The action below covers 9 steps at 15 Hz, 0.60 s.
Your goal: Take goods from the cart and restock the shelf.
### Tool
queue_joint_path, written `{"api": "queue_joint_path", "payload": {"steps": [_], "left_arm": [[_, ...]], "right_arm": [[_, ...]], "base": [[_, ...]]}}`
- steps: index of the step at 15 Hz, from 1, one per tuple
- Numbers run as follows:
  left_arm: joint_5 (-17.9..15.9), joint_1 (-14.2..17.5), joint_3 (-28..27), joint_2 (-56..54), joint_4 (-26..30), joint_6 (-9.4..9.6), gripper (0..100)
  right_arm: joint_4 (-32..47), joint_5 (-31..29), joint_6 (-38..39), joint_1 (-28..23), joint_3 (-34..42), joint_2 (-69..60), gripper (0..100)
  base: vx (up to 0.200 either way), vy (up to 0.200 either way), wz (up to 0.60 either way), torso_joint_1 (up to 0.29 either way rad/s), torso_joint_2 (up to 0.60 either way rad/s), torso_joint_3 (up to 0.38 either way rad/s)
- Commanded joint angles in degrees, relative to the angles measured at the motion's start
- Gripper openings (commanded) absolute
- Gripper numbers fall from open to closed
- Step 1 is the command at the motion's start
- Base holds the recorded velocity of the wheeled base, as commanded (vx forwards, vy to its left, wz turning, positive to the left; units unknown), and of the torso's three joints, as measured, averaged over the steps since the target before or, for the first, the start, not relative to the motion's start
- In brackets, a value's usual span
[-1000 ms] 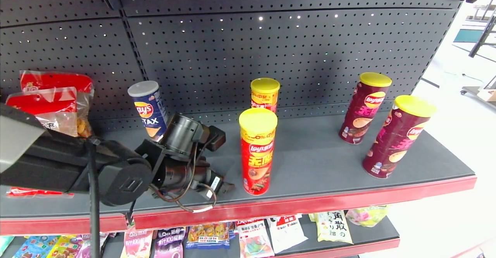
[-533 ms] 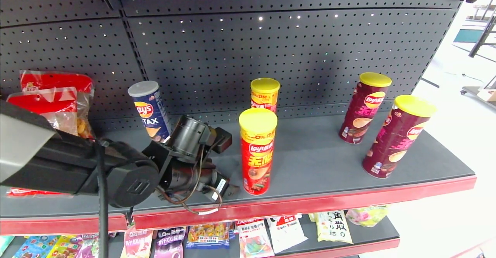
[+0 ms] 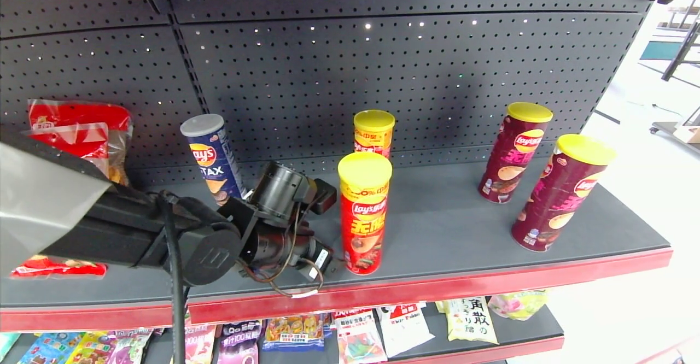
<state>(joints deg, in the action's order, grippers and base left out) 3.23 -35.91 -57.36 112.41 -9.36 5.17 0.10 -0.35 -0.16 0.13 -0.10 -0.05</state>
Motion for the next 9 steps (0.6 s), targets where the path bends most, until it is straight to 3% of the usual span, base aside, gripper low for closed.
{"api": "queue_joint_path", "payload": {"steps": [1, 9], "left_arm": [[0.02, 0.05, -0.04, 0.44, -0.04, 0.02, 100], [0.72, 0.05, -2.5, 2.2, -0.04, 0.02, 100]], "right_arm": [[-0.01, 0.0, -0.02, 0.04, 0.01, 0.05, 100], [-0.01, 0.0, -0.02, 0.04, 0.01, 0.05, 100]], "base": [[0.0, 0.0, 0.0, 0.0, 0.0, 0.0], [0.0, 0.0, 0.0, 0.0, 0.0, 0.0]]}}
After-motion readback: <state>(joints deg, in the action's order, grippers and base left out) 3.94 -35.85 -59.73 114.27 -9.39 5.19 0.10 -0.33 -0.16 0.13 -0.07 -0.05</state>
